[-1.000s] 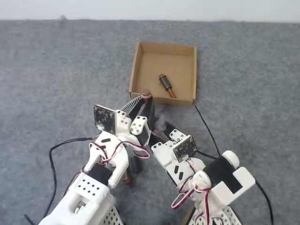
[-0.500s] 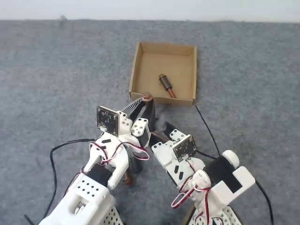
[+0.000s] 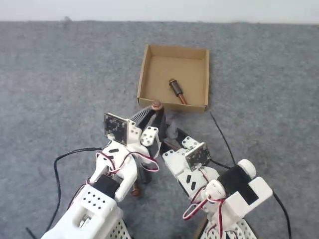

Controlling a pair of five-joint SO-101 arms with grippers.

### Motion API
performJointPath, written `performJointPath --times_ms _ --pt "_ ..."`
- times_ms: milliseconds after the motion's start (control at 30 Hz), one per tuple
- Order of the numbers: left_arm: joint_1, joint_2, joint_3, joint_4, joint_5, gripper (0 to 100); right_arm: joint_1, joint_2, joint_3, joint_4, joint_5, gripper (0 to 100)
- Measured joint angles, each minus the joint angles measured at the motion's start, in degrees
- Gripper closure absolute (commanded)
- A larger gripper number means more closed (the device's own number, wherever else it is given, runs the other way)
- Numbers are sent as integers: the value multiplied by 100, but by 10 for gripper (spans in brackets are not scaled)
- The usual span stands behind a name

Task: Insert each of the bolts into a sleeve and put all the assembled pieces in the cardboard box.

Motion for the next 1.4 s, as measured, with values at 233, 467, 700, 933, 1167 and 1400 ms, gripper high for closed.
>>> performJointPath --times_ms 233,467,700,933,1167,1400 --pt "105 9 114 44 0 989 70 0 0 0 9 992" --pt "193 0 202 44 -431 988 70 0 0 -308 0 992" --pt "343 9 211 44 -466 951 132 0 0 -334 0 992" --pt "334 9 308 44 -484 789 167 0 0 -360 9 992" --pt "316 -53 308 141 -510 790 167 0 0 -360 9 992" --pt "316 -70 308 141 -519 786 167 0 0 -360 9 992"
